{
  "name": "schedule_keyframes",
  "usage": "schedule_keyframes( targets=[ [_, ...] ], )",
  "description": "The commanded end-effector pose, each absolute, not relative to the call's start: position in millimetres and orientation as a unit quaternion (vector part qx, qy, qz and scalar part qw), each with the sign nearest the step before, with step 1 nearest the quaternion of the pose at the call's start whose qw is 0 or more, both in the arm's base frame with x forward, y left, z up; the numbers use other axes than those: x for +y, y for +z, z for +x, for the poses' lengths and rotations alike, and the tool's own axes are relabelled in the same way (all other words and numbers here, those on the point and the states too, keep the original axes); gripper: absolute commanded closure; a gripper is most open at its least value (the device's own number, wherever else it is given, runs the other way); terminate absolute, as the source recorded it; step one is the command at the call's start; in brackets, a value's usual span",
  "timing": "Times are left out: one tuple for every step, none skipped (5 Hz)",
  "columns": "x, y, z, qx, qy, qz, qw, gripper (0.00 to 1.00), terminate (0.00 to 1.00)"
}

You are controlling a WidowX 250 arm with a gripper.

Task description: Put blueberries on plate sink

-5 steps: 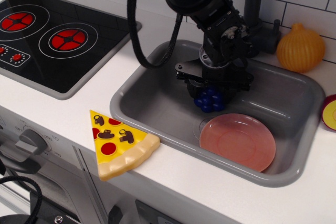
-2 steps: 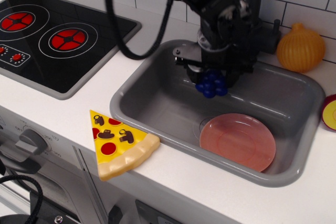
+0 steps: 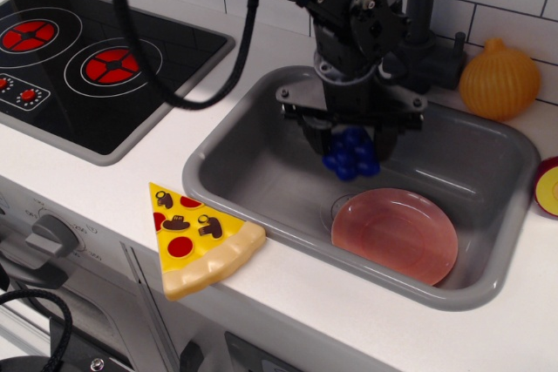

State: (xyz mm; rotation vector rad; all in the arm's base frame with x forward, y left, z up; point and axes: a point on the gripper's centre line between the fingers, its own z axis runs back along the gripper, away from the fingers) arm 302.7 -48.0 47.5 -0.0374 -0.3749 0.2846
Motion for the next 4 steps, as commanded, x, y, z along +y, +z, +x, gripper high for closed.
schedule_keyframes(
  targets=[
    [-76, 38, 291, -0.187, 0.101, -0.016, 0.977, 1.0, 0.0],
    [-80, 32, 295, -0.193, 0.106, -0.007, 0.975, 1.0, 0.0],
    [-84, 25, 296, -0.186, 0.107, 0.006, 0.977, 0.0, 0.0],
    [-83, 32, 295, -0.171, 0.123, -0.012, 0.977, 0.0, 0.0]
  ],
)
